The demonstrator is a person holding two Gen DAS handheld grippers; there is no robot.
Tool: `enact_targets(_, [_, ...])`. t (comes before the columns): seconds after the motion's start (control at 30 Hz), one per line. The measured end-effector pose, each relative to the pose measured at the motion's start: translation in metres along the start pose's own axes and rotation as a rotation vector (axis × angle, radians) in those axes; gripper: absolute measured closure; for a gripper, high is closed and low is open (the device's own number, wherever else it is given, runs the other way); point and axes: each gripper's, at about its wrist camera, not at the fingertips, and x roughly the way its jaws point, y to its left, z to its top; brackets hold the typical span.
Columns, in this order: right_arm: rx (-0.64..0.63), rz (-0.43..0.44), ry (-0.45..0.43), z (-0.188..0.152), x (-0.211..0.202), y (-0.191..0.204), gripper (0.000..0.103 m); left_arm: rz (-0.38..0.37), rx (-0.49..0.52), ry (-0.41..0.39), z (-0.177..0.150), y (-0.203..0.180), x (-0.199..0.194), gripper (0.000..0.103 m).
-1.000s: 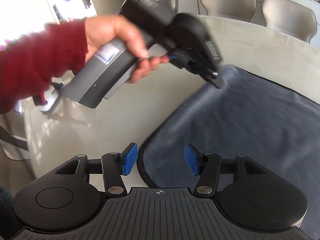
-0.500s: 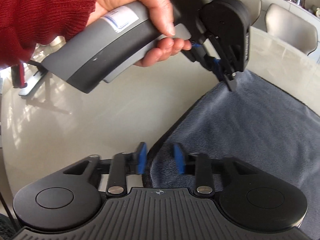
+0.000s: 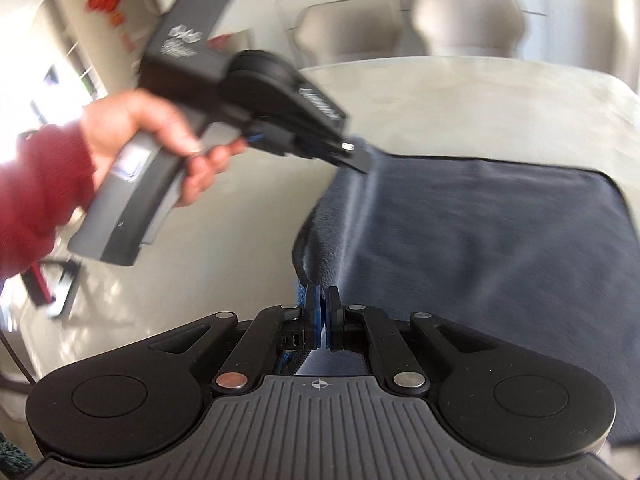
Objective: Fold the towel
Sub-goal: 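Lift the towel edge with both grippers and fold it over the towel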
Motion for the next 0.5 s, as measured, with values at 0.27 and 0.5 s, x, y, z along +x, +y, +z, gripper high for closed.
enact_targets(0.27, [0.159,-0.066,-0.065,-0.007,-0.041,-0.054,0.1,-0.024,0.088,0.022,0.015,-0.061,0.025,0.098])
enact_targets(0.5, [0.233,-0.109,-0.08,-0.02,-0.056,-0.085,0.1,-0.038,0.15,0.058,0.023,-0.107,0.054,0.098])
